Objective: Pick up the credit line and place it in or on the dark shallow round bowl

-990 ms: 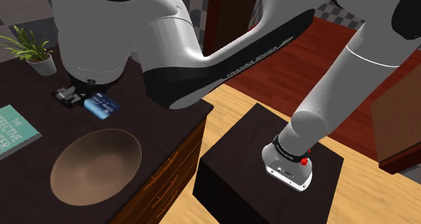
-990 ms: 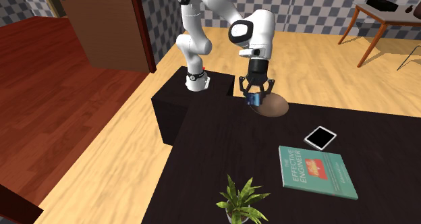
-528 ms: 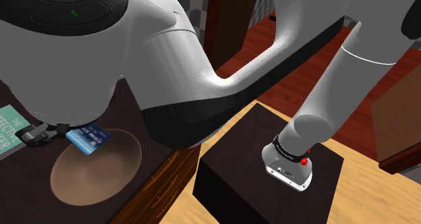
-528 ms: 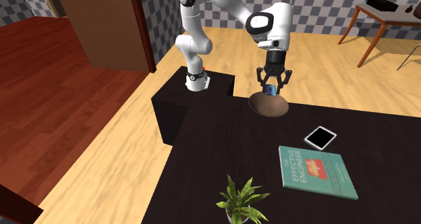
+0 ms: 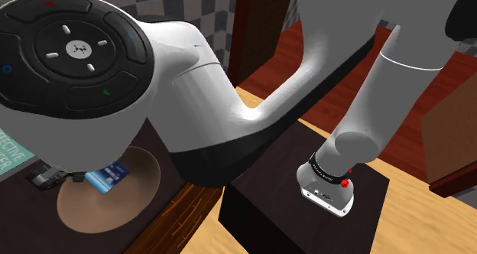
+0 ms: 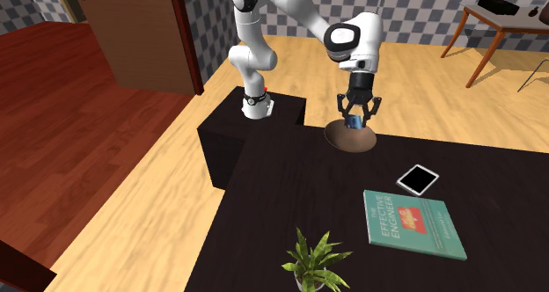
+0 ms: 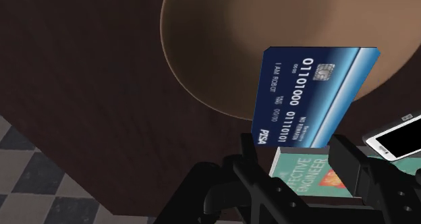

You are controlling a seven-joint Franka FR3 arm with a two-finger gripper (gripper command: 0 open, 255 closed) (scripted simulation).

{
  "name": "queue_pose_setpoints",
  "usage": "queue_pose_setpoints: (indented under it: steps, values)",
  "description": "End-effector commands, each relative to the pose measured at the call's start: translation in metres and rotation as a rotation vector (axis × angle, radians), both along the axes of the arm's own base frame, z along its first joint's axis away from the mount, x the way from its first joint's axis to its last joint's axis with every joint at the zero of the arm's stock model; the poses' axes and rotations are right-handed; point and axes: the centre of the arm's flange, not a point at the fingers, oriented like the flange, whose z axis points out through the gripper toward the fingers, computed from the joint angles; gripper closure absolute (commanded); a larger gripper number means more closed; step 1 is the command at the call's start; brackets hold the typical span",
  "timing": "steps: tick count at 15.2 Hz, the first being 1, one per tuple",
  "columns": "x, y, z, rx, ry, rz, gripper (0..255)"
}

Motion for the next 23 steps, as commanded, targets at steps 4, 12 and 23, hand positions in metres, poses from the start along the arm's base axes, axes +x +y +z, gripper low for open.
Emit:
queue_pose_setpoints:
  steps: [4,12,23]
  values:
    - [0.001,0.0,-0.027,0.0,0.0,0.0,255]
    - [0.001,0.0,-0.057,0.0,0.0,0.0,255]
    - [0.001,0.0,-0.057,0.0,0.0,0.0,0]
